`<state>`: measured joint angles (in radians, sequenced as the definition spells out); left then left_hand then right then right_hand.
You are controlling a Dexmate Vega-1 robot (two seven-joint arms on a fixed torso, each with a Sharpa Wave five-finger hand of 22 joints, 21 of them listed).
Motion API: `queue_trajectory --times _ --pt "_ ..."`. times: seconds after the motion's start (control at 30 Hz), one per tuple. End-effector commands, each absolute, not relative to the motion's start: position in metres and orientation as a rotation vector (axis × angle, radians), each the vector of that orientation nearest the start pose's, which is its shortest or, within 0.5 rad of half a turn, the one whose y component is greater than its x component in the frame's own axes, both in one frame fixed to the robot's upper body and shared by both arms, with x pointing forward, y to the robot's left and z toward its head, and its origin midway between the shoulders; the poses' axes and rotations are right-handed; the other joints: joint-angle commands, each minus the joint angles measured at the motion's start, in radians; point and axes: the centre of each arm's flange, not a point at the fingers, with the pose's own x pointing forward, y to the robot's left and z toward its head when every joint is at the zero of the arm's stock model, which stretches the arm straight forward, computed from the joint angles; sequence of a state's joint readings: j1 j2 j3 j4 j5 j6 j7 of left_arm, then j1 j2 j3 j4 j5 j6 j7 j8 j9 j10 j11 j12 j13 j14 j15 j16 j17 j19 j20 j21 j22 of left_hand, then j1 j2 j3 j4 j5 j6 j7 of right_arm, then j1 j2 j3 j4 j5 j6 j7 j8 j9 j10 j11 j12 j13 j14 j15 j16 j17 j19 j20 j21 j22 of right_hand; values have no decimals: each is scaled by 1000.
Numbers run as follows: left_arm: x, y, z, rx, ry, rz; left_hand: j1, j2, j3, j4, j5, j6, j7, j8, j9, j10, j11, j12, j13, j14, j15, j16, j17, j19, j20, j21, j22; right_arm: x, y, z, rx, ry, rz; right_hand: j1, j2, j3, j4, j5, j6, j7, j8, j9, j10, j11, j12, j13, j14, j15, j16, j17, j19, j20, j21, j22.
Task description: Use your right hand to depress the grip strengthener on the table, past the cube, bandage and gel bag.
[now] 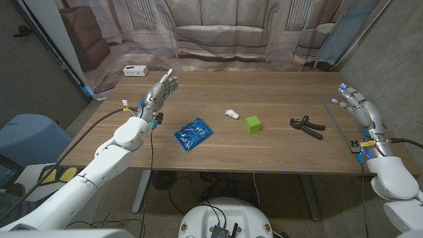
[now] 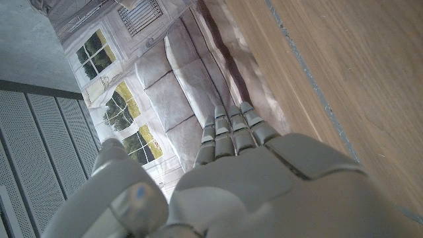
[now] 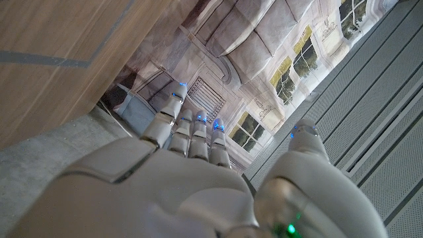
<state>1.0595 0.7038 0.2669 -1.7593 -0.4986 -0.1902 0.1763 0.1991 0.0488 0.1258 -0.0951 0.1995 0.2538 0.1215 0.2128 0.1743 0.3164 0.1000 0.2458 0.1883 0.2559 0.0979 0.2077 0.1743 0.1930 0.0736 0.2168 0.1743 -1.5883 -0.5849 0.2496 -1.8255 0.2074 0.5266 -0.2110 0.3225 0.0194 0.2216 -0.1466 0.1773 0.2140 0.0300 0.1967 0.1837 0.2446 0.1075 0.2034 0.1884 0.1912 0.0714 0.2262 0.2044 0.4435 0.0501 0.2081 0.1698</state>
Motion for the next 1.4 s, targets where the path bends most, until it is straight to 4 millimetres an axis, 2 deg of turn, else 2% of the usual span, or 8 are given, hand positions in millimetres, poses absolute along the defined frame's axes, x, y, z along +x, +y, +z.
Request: queue_trajectory --times 0.03,0.67,0.97,1.4 --pt "564 290 9 169 -715 -135 13 1 3 -7 -1 7 0 -5 6 9 -1 -3 3 7 -1 -4 5 11 -2 -3 4 434 -428 -71 -487 -865 -307 7 -11 -3 -2 -1 3 -1 -2 3 -1 -2 -3 5 9 -2 5 3 7 -3 4 3" --pt "568 287 12 179 -715 -140 14 2 3 -8 -2 12 1 -8 6 12 -1 -6 3 11 0 -7 5 15 -3 -5 4 429 -419 -65 -753 -821 -442 21 -12 1 -7 4 -2 -3 -4 4 -14 -10 -8 5 13 -10 2 1 13 -10 2 3" --pt "571 286 11 179 -706 -142 14 2 3 -8 -2 14 1 -9 6 14 2 -7 3 12 0 -8 5 15 -3 -6 5 426 -417 -63 -855 -778 -498 17 -20 -5 -4 4 6 -13 -1 4 -13 -16 -7 6 7 -13 -2 2 -3 -10 -7 3" --pt "567 286 10 184 -706 -133 15 3 3 -8 -2 18 1 -10 6 16 2 -10 4 14 0 -10 6 16 -2 -8 5 424 -415 -58 -1011 -719 -530 16 -26 -8 -3 6 1 -11 -3 4 -36 -20 -15 6 -11 -14 -10 2 -19 -11 -13 3"
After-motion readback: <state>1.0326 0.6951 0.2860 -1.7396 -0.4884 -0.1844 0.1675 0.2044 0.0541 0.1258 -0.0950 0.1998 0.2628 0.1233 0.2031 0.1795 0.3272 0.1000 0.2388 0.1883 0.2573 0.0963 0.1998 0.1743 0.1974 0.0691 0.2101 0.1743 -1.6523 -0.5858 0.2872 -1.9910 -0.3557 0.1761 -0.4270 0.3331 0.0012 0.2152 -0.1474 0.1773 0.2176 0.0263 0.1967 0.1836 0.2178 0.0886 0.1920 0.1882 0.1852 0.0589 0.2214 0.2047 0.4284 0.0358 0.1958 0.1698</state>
